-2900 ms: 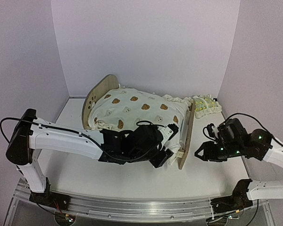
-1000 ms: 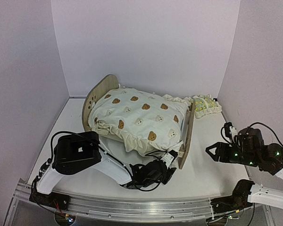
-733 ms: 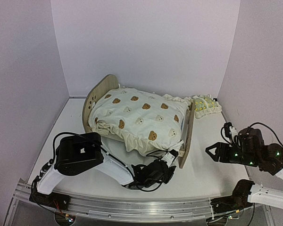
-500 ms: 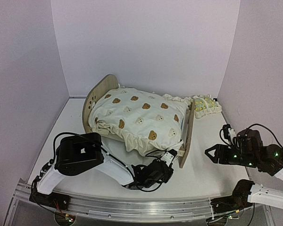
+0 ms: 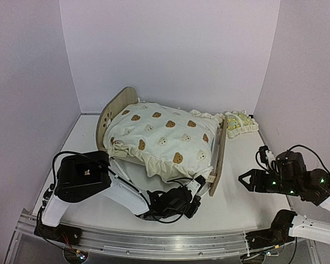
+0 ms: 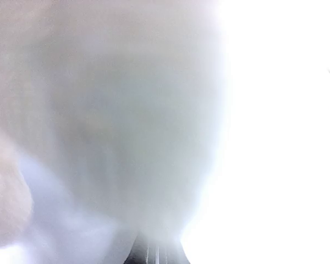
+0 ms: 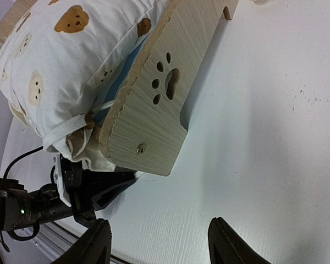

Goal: Set up the pet bed

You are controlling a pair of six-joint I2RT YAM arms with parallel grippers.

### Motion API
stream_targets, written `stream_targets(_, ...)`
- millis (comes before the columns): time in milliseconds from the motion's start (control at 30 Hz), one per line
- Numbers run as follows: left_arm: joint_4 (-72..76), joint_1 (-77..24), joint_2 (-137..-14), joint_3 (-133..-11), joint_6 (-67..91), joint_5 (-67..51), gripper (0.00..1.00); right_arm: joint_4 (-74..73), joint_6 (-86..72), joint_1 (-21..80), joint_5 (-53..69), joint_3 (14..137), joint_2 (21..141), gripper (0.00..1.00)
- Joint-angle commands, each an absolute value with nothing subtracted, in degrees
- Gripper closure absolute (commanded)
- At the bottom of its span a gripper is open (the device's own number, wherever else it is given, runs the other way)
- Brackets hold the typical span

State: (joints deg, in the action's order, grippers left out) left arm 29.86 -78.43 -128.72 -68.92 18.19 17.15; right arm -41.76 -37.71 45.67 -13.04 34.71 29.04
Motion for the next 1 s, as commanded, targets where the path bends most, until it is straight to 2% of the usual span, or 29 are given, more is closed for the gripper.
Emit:
stream_targets(0, 22.5, -82.6, -124.8, -69.0, 18.1, 12.5, 1.0, -42.3, -37.4, 45.8, -12.5, 36.7, 28.4, 0.39)
stream_targets(567, 5.5, -90.8, -120.4, -71.0, 23.1, 19.7, 1.0, -42.4, -38.2, 45.9, -11.3, 37.2, 31.8, 0.39)
stream_targets(967, 7.5, -90.8, -123.2, -69.4, 25.2, 16.4, 0.94, -42.4, -37.8, 45.8, -12.1, 36.9, 34.4, 0.39)
